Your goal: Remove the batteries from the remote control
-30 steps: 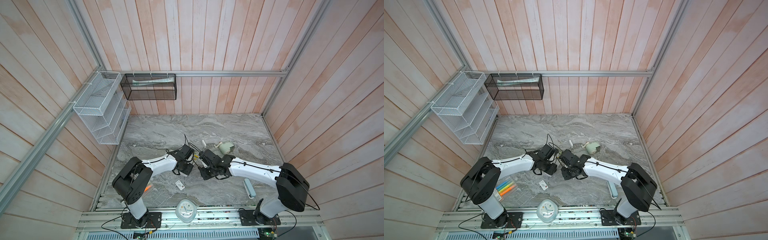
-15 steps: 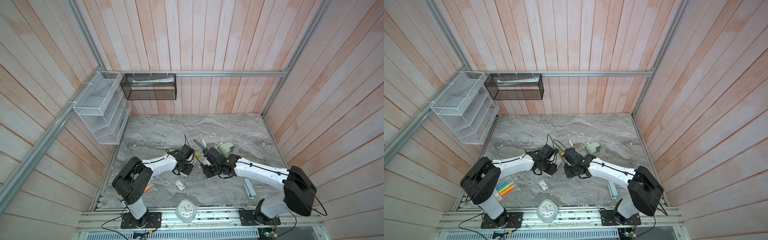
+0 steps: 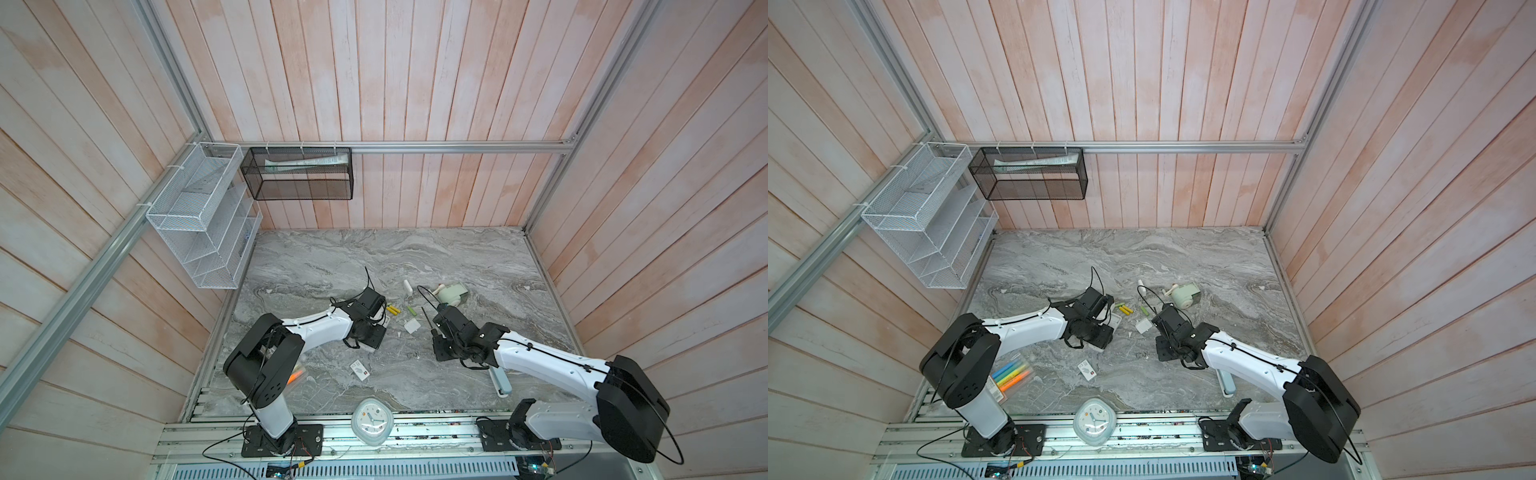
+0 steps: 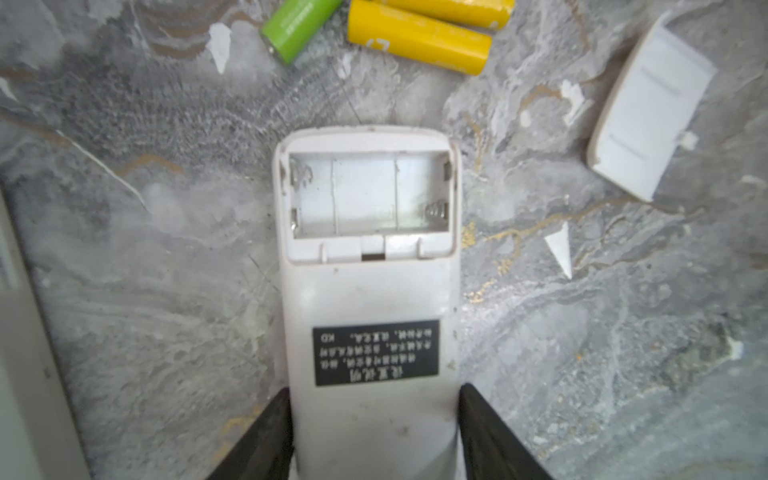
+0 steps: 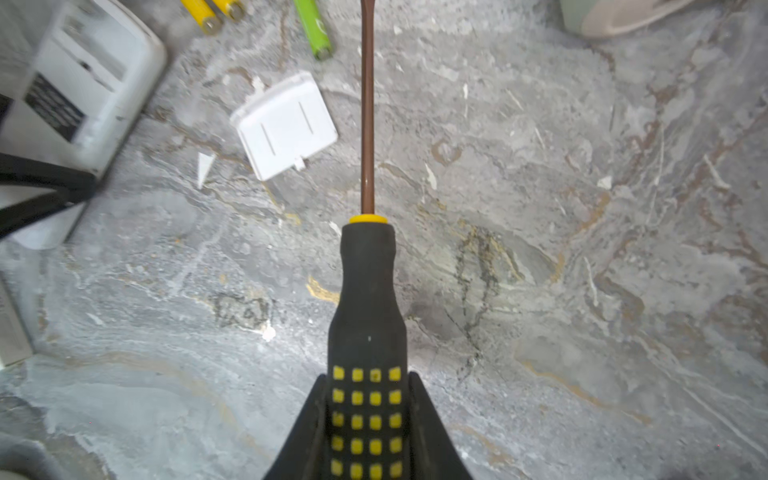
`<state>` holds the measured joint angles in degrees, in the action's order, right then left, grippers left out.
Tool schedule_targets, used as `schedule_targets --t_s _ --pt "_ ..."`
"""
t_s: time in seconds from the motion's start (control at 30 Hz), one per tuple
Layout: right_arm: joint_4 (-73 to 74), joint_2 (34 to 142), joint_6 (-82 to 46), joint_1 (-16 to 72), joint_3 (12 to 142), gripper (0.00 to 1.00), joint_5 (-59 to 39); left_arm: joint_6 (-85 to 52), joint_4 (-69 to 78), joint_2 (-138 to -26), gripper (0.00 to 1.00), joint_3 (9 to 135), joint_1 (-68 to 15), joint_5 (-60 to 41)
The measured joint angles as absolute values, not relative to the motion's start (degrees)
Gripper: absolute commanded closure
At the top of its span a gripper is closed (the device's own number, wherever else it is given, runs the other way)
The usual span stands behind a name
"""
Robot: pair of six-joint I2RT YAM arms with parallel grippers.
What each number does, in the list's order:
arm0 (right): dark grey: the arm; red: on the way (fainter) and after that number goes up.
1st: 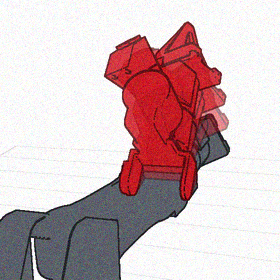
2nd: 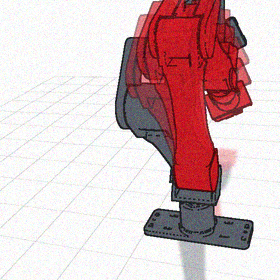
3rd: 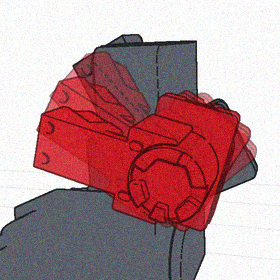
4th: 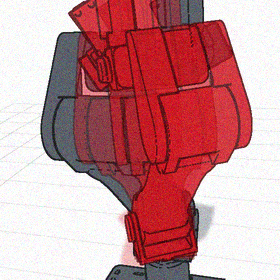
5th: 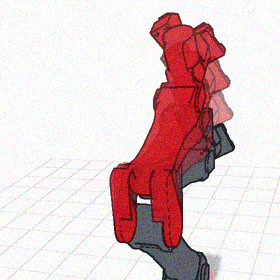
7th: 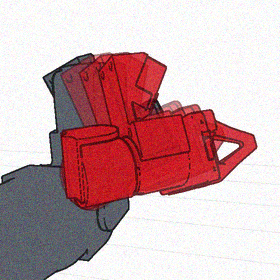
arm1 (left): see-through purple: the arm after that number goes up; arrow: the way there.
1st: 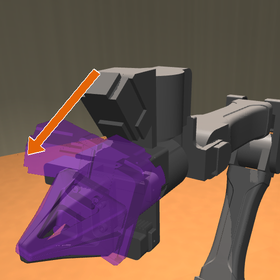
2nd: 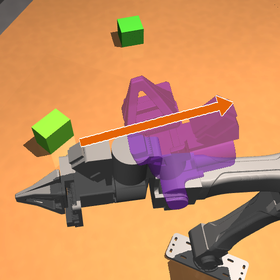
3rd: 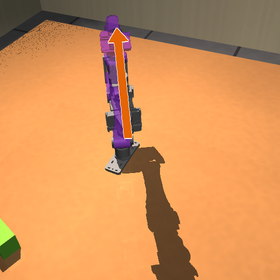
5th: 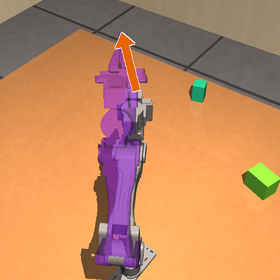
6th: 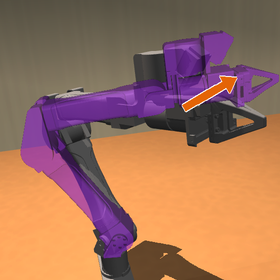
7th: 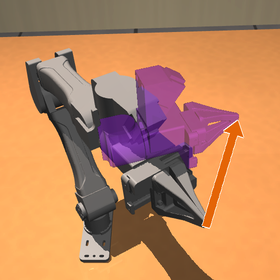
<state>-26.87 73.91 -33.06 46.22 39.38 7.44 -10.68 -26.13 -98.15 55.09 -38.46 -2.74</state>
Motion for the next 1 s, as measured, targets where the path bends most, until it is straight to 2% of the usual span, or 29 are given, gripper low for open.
schedule_targets --t_s 0.3,0.43,0.67,1.0 --pt "-21.1 77.4 -34.4 46.0 37.0 0.99 8.9 -11.1 -26.4 -98.0 0.11 55.3 -38.4 -2.7" --pt "-19.2 77.6 -34.5 46.0 36.0 0.92 9.2 -11.2 -27.2 -97.7 0.05 55.3 -38.3 -2.7" --pt "-16.7 77.6 -34.6 46.0 34.4 0.85 9.4 -11.4 -29.1 -97.5 0.03 55.8 -38.1 -2.7" --pt "-13.7 79.7 -35.2 46.0 33.6 0.7 10.3 -12.3 -30.2 -95.2 0.0 56.3 -37.0 -2.8"
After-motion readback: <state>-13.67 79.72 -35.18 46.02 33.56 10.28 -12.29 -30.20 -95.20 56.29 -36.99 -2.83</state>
